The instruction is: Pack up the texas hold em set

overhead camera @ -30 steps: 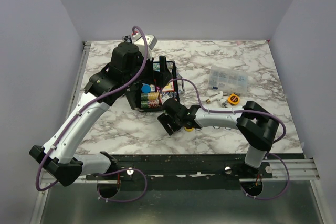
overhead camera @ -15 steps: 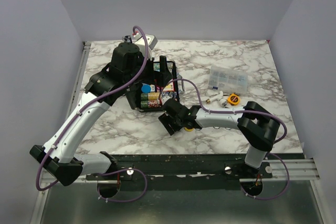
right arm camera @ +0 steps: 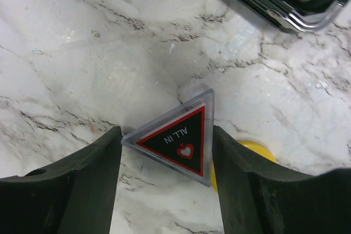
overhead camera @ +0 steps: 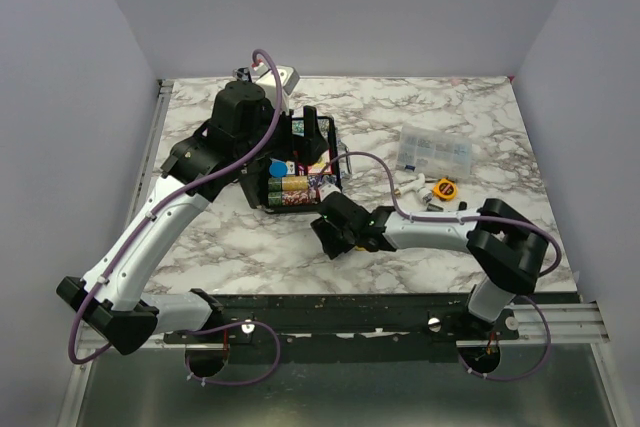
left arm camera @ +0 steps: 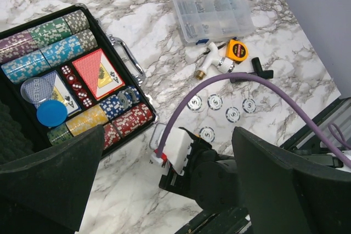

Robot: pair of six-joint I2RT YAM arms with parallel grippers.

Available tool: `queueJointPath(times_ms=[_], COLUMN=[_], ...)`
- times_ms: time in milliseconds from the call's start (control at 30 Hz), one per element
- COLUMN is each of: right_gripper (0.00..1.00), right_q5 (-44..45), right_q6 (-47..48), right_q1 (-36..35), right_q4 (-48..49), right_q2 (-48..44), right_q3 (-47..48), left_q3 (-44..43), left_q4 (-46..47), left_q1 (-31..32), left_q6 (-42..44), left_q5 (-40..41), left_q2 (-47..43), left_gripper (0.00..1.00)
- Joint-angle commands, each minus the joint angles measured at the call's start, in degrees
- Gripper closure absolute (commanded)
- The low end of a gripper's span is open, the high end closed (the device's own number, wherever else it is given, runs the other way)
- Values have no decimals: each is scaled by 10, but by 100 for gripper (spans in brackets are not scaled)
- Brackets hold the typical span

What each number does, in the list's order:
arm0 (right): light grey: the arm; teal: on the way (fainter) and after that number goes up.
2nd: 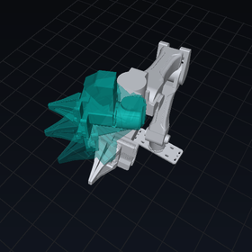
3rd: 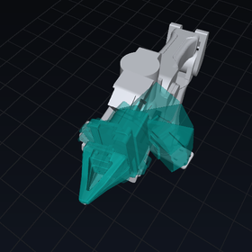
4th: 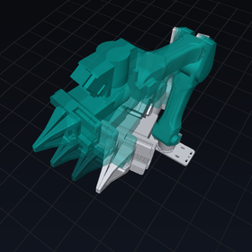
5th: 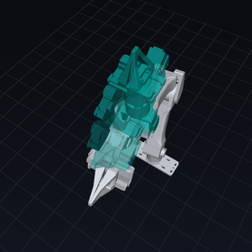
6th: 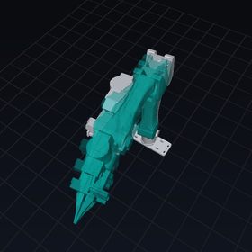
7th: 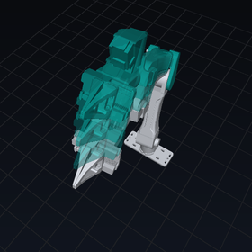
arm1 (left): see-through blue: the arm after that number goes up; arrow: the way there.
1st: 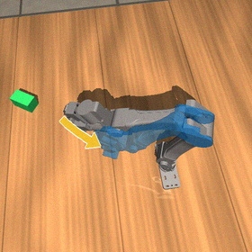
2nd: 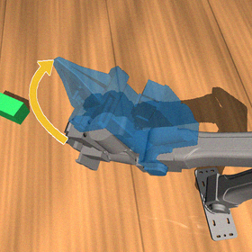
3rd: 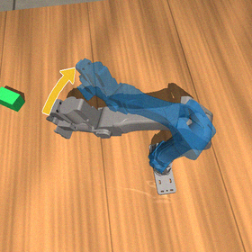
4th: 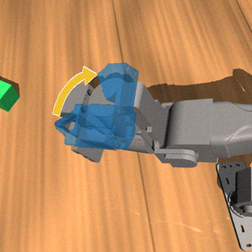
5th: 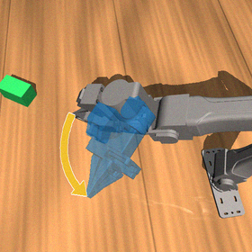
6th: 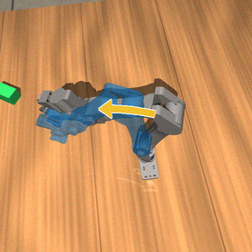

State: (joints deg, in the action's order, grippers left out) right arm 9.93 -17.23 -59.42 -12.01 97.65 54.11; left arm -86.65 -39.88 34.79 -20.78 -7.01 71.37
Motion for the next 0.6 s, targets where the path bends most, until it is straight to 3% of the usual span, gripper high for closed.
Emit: queueJointPath(times_ms=[0, 100, 300, 567], right_gripper=[91, 99, 99, 99], right_q5=[49, 72, 39, -89], right_q6=[-48, -61, -96, -186], right_q1=[-2, 0, 63, 196], right_q4=[38, 65, 93, 89], right_q2=[-55, -88, -118, -20], right_q3=[-16, -20, -3, 117], left_q3=[-11, -20, -30, -16], left_q4=[-7, -18, -35, -21], left_q1=[-13, -20, -28, -28], left_q6=[-6, -10, -17, -11], left_q5=[57, 105, 165, 152], left_q2=[-17, -27, -49, -62], left_gripper=[1, 1, 1, 1])
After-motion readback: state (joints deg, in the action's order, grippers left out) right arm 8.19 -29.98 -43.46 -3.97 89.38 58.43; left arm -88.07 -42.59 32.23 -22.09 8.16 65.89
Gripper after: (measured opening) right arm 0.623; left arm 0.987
